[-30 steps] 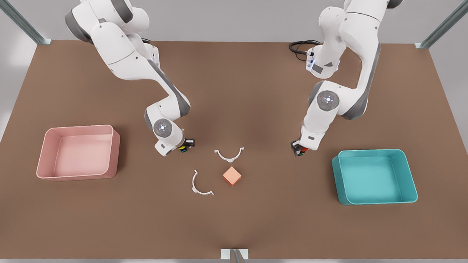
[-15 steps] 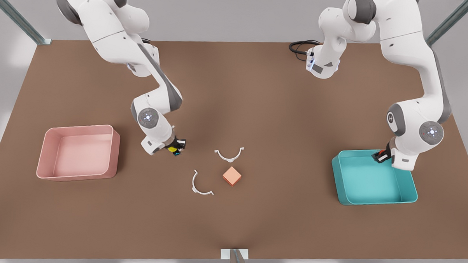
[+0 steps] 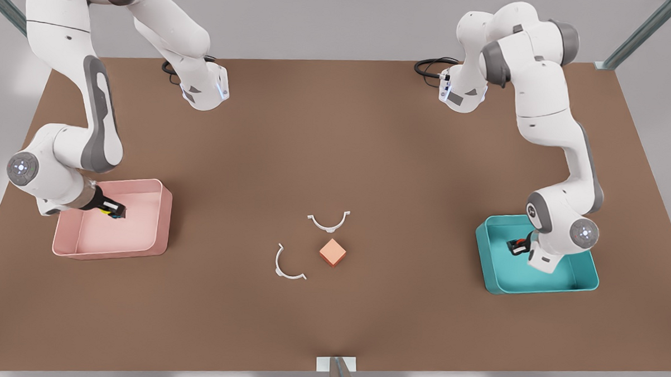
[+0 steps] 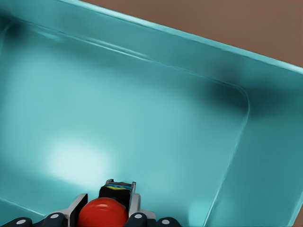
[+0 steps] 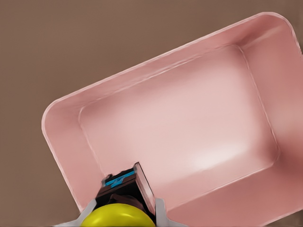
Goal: Place the red button in the blue storage box with the left arm, and place the yellow button in the pink storage box with the right arm
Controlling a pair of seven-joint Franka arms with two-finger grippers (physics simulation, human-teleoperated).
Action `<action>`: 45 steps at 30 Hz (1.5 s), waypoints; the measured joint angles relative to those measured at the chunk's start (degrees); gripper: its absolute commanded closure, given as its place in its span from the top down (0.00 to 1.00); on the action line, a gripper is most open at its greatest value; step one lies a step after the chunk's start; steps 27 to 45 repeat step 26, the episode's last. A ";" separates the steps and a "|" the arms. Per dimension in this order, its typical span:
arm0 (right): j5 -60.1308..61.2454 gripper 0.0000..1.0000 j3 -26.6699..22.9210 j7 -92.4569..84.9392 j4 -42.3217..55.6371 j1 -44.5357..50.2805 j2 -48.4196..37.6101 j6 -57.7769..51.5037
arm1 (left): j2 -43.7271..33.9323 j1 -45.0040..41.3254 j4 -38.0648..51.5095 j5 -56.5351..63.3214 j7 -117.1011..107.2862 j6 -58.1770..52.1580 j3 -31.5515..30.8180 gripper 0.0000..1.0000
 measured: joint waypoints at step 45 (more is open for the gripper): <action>5.68 1.00 18.26 -14.11 24.83 0.67 -8.83 -25.24 | -32.16 14.51 23.45 21.46 8.24 -38.04 -35.69 1.00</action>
